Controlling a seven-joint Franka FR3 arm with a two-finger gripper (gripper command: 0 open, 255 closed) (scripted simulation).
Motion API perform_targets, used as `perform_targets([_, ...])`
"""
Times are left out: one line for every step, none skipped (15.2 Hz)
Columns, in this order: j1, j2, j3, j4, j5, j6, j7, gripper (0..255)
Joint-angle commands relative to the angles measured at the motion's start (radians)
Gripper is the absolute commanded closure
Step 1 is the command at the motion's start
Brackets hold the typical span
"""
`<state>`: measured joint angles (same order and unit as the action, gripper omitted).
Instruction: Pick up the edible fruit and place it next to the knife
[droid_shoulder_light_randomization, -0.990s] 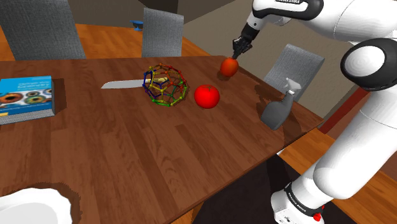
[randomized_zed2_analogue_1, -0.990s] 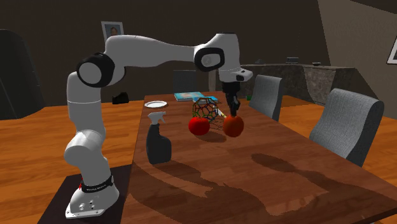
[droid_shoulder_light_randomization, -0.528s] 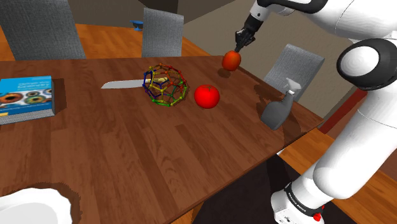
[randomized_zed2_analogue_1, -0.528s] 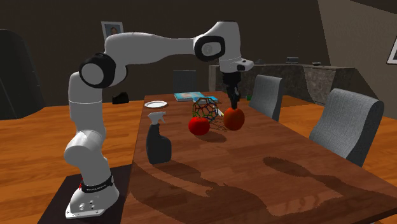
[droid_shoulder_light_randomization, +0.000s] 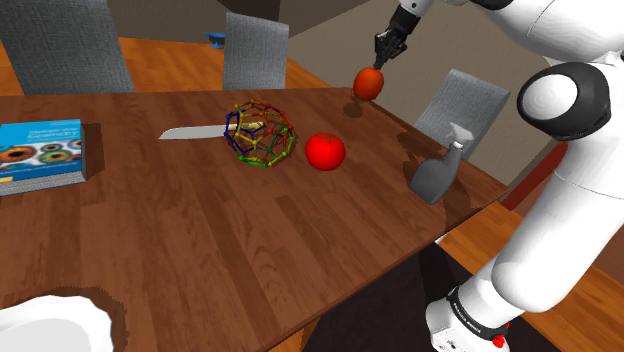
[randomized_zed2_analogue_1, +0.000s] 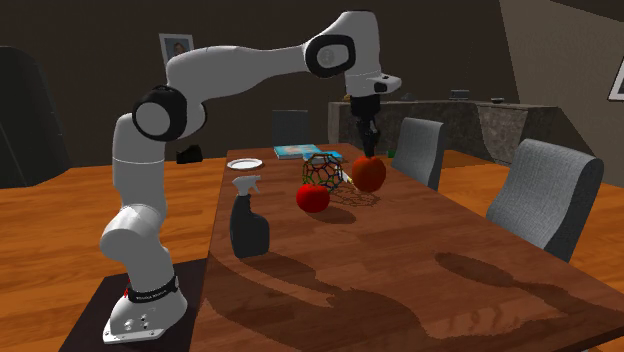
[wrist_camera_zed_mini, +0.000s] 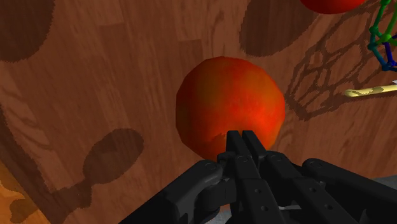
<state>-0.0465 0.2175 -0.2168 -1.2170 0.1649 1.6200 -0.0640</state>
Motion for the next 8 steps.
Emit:
perform_targets([-0.005, 0.018, -0.001, 0.055, 0.005, -0.037, 0.002, 255])
perform_targets([-0.007, 0.026, -0.001, 0.078, 0.007, -0.052, 0.003, 255])
perform_targets([0.010, 0.022, 0.007, 0.063, -0.001, -0.039, 0.024, 255])
perform_targets([0.026, 0.019, 0.014, 0.050, -0.007, -0.026, 0.045, 255])
perform_targets([0.042, 0.018, 0.022, 0.040, -0.014, -0.014, 0.066, 255])
perform_targets([0.057, 0.018, 0.030, 0.031, -0.020, -0.003, 0.087, 255])
perform_targets([0.072, 0.020, 0.037, 0.024, -0.026, 0.008, 0.108, 255])
perform_targets([0.087, 0.023, 0.044, 0.020, -0.031, 0.018, 0.128, 255])
